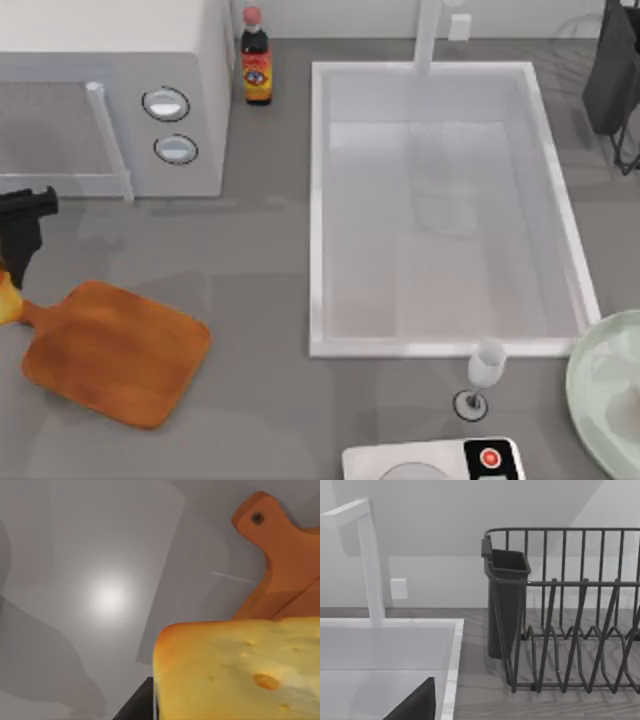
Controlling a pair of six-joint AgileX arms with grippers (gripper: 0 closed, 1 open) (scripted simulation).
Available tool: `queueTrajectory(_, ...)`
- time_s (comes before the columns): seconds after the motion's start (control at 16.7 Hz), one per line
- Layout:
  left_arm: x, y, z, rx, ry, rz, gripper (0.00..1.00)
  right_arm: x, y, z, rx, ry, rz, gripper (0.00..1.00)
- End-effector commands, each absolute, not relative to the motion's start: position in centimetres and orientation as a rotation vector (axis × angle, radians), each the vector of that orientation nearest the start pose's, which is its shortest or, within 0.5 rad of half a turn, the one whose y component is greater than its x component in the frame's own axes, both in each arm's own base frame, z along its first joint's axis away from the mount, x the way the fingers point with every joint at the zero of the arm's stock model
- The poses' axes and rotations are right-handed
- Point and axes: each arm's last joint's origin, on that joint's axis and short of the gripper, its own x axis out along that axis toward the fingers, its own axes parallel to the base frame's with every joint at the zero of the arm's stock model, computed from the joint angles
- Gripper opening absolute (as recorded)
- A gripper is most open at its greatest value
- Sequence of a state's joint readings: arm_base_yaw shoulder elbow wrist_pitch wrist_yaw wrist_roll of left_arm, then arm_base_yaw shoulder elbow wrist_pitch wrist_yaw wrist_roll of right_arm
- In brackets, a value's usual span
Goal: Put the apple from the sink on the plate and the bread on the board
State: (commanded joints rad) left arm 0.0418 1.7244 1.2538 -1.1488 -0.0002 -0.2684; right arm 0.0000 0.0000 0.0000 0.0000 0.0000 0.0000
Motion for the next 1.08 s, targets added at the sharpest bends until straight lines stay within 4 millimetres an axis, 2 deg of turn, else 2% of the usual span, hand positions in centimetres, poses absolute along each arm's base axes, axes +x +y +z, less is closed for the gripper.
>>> queueTrajectory(0.3, 30.7, -1.3, 19.2, -0.601, 1.550, 0.663, 0.00, 10.6, -0.1, 16.0, 0.000, 0.000, 0.000, 1.00)
queueTrajectory(0.6, 30.4, -4.0, 18.5, -0.916, 1.400, 1.014, 0.00, 10.6, -0.1, 16.0, 0.000, 0.000, 0.000, 1.00)
queueTrajectory(0.84, 29.9, -5.4, 18.8, -1.085, 1.277, 1.134, 0.00, 10.6, -0.1, 16.0, 0.000, 0.000, 0.000, 1.00)
queueTrajectory(1.08, 29.6, -5.9, 19.0, -1.144, 1.231, 1.160, 0.00, 10.6, -0.1, 16.0, 0.000, 0.000, 0.000, 1.00)
